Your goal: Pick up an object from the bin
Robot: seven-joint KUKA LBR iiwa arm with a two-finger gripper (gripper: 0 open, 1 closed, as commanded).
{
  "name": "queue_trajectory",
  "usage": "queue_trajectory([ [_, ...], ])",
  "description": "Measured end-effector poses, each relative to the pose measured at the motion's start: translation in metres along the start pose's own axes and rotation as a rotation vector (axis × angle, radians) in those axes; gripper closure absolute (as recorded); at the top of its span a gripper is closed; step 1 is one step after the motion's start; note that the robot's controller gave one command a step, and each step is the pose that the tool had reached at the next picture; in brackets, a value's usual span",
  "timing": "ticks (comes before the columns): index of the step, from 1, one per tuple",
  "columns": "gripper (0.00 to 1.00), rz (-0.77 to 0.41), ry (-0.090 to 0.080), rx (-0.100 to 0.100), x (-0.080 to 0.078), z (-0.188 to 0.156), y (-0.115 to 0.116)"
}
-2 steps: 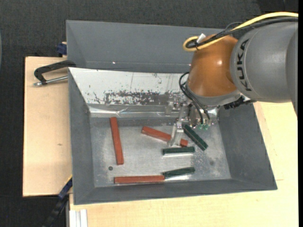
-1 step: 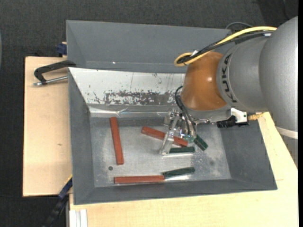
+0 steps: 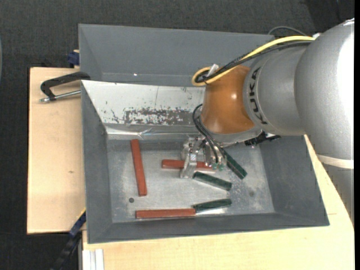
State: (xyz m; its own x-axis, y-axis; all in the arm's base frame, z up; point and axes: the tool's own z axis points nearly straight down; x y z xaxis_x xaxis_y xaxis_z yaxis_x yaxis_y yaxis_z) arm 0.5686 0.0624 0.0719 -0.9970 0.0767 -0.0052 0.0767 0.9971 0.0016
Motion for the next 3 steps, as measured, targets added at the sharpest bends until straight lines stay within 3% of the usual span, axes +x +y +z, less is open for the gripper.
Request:
queue_trajectory([
  [2,1.0,0.0,0.004,0.001,0.001,-0.003,0.0],
  [3,1.0,0.0,0.007,0.001,0.002,-0.021,0.0],
])
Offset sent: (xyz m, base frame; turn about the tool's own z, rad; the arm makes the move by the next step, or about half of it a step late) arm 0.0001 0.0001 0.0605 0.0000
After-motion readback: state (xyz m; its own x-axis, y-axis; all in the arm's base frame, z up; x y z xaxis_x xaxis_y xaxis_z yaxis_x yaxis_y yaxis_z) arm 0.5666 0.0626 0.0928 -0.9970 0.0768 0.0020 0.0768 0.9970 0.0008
